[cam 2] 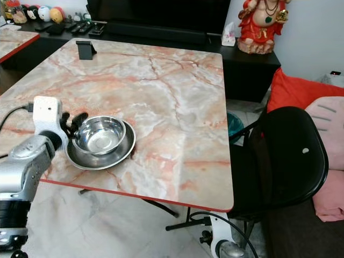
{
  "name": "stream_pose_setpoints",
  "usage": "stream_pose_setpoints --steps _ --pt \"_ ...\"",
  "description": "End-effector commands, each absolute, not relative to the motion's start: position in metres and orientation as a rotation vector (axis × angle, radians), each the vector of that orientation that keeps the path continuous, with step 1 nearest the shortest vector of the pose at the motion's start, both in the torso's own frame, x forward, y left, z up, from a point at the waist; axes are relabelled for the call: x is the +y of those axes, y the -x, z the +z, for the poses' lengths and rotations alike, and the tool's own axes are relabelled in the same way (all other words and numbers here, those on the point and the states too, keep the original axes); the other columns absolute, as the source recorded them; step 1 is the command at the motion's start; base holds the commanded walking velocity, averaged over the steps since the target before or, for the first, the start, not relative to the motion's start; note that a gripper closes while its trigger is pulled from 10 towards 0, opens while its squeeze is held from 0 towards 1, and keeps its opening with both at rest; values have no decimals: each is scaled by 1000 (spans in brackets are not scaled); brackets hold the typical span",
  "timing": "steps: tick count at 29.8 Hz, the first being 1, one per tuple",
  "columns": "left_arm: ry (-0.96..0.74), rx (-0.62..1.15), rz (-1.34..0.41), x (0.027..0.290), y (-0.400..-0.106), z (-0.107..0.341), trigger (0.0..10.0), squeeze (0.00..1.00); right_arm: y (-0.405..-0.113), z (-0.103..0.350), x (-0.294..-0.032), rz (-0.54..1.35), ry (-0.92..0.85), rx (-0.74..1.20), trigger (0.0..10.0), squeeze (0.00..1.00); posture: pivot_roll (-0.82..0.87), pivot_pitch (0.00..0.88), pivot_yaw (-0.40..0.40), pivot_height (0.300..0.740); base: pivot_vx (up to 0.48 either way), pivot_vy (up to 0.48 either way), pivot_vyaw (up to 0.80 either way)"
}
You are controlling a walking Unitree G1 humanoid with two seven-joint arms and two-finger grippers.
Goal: Setting the table
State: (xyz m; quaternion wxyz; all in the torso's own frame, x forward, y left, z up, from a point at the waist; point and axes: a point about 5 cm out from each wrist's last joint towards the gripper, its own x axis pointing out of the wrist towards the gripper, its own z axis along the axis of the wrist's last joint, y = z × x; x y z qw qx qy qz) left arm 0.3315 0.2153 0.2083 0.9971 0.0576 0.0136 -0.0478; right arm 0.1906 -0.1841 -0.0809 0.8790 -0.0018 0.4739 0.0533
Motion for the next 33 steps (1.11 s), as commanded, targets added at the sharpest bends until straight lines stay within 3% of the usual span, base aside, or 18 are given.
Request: stream_pose_setpoints --steps 1,3,7,16,26,33 --pt "-124 -59 -145 210 -330 230 10000 0 -191 -80 -187 112 15 989 10000 0 89 0 -63 740 0 0 0" --pt "-100 -148 -150 210 -330 240 10000 0 -191 -80 -187 112 15 989 10000 0 89 0 -62 740 0 0 0" --pt "-93 -142 -136 212 -332 233 10000 0 -191 -80 -186 111 16 987 10000 0 85 0 -60 740 0 0 0" --pt "-263 51 -412 190 -341 204 10000 0 -192 -80 -185 107 11 982 10000 0 77 0 -50 740 0 0 0" --pt "-252 210 -440 199 -343 185 10000 0 -193 -80 -185 108 9 982 10000 0 80 0 -51 740 0 0 0" --pt "-279 227 -479 197 -340 181 10000 0 -194 -79 -186 110 9 979 10000 0 76 0 -49 740 0 0 0"
